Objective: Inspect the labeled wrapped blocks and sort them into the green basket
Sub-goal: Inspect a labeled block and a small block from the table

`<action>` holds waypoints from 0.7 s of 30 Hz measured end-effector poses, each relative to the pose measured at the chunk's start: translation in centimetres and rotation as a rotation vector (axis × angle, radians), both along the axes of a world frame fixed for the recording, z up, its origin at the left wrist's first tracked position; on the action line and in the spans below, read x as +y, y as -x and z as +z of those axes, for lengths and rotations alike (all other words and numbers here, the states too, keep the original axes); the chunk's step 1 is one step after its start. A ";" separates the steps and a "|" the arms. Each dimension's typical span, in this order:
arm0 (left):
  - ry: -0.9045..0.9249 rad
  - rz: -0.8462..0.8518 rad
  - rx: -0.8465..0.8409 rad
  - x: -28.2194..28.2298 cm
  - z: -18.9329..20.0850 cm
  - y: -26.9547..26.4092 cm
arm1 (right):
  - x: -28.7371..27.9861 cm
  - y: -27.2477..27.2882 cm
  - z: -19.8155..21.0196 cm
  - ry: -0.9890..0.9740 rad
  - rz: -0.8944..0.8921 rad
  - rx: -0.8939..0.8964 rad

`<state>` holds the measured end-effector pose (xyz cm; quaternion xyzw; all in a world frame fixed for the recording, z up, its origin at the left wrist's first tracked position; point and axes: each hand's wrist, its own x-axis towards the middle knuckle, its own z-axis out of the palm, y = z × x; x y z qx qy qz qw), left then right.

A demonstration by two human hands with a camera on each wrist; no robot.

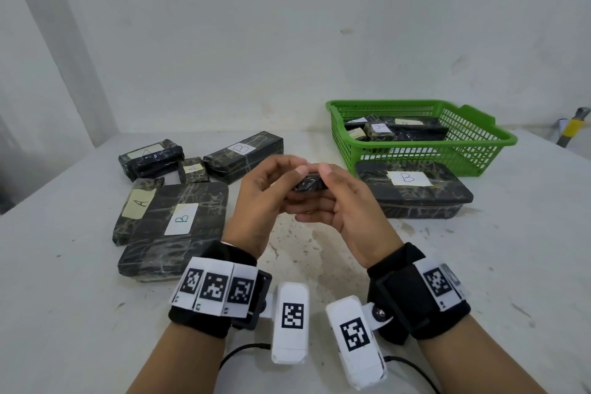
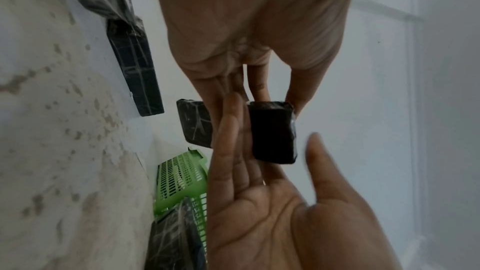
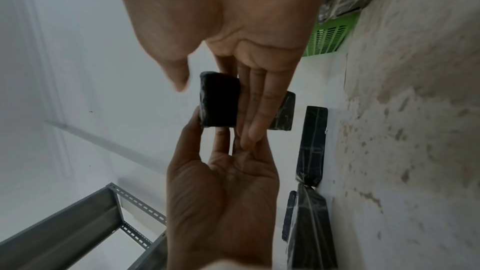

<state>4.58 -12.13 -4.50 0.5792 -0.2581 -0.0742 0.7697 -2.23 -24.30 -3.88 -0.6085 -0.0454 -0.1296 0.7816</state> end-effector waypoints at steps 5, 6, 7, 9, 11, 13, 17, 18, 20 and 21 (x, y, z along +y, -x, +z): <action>0.074 0.084 0.184 -0.1 -0.3 -0.7 | -0.5 -0.1 -0.2 0.064 0.001 0.037; 0.092 0.109 0.216 0.0 -0.3 -0.8 | -0.5 0.0 -0.1 0.081 0.016 0.047; 0.108 0.130 0.251 0.0 -0.3 -0.8 | -0.5 0.0 -0.1 0.092 0.029 0.062; 0.162 0.117 0.306 0.1 -0.2 -0.8 | -0.5 0.0 0.0 0.095 0.034 0.102; 0.212 0.045 0.284 0.2 -0.1 -1.0 | -0.5 -0.1 0.0 0.091 -0.026 0.141; 0.218 0.011 0.216 0.4 -0.1 -1.1 | -0.7 -0.2 -0.1 0.126 -0.144 0.155; 0.191 -0.005 0.082 0.3 -0.1 -1.0 | -1.5 -0.1 0.0 0.199 -0.304 0.074; 0.176 -0.021 0.056 0.2 -0.3 -1.0 | -1.6 -0.1 0.0 0.210 -0.313 0.053; 0.128 -0.065 0.003 0.1 -0.5 -0.8 | -1.4 0.1 0.1 0.197 -0.294 0.002; 0.102 -0.087 -0.025 0.0 -0.6 -0.6 | -1.2 0.2 0.1 0.176 -0.269 -0.028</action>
